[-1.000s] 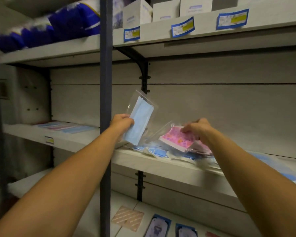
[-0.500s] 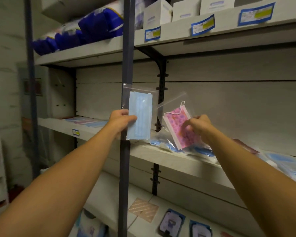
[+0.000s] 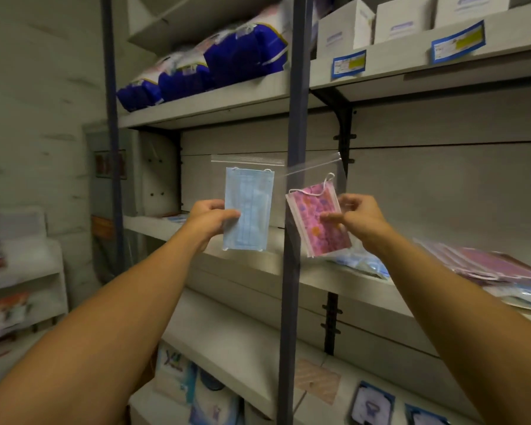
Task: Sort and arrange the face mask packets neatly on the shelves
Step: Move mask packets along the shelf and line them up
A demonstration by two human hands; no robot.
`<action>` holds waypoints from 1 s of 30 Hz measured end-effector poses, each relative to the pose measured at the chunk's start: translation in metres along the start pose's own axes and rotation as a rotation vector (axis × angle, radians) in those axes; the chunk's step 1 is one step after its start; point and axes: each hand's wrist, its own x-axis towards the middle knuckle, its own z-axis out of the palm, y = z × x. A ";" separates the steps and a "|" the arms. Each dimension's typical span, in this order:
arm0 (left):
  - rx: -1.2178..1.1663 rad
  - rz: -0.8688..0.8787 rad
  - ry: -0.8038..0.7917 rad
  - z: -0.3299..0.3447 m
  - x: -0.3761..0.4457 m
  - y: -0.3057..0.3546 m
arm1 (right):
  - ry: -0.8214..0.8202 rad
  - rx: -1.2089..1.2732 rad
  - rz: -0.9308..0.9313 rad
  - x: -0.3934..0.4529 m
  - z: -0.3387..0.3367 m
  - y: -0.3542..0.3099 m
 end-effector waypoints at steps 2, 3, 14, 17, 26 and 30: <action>0.024 -0.010 0.011 -0.026 0.006 -0.003 | -0.012 -0.006 -0.017 -0.003 0.021 -0.008; 0.034 -0.012 0.019 -0.038 0.009 -0.005 | -0.016 -0.014 -0.029 -0.004 0.032 -0.012; 0.065 0.030 0.115 -0.143 0.024 -0.019 | 0.065 0.017 -0.048 -0.003 0.158 -0.040; 0.050 0.016 0.145 -0.163 0.033 -0.025 | 0.077 0.019 -0.050 0.002 0.182 -0.047; -0.003 -0.014 0.259 -0.206 0.070 -0.054 | 0.069 0.102 -0.005 0.035 0.242 -0.043; 0.028 -0.027 0.259 -0.224 0.095 -0.068 | 0.076 0.127 0.015 0.062 0.269 -0.033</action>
